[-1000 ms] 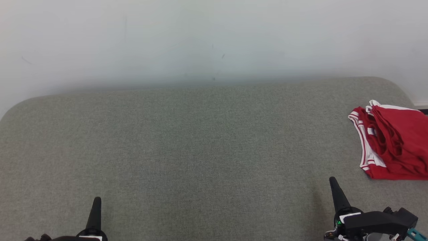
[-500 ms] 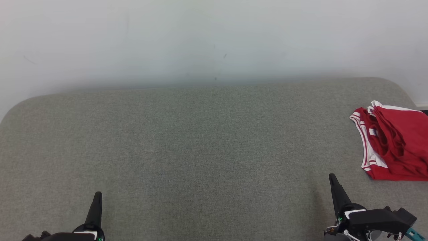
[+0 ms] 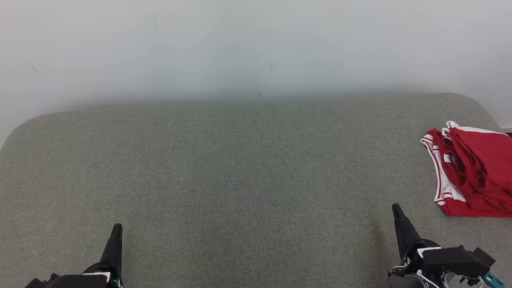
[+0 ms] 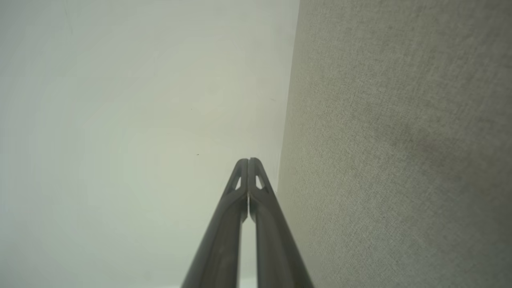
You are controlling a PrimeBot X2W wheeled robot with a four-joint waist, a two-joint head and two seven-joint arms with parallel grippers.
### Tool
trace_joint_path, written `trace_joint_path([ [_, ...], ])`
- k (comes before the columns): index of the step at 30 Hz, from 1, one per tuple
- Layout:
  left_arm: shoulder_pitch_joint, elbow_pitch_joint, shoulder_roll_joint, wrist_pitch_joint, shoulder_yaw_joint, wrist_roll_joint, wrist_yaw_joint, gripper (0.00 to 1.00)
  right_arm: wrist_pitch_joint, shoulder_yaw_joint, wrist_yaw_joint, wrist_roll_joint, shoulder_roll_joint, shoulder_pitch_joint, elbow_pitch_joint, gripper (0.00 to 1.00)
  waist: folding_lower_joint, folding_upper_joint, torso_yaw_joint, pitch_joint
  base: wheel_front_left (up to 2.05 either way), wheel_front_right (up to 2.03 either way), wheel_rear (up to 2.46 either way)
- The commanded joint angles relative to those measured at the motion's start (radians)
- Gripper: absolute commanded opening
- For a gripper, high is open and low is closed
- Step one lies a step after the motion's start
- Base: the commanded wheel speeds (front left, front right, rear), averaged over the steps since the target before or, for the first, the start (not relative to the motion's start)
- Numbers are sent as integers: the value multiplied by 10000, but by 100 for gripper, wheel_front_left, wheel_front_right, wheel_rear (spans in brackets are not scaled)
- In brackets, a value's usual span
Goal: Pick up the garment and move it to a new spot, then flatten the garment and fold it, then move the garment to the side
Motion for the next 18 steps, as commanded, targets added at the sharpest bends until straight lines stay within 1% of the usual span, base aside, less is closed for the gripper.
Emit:
trace_joint_path([
  [1, -169, 5, 37, 62, 42, -237, -60, 0, 68, -23, -19, 258, 25, -75, -48, 0, -1, 0, 7, 1, 0, 0, 0],
  [10, -233, 26, 37, 191, 73, -726, -91, 0, 194, -40, -21, 827, 27, -127, -54, 0, -1, 0, 40, 3, 0, 0, 0],
  [18, -226, 19, 36, 176, 66, -688, -89, 0, 193, -35, -21, 774, 27, -115, -48, 0, -1, 0, 40, 3, 0, 0, 0],
])
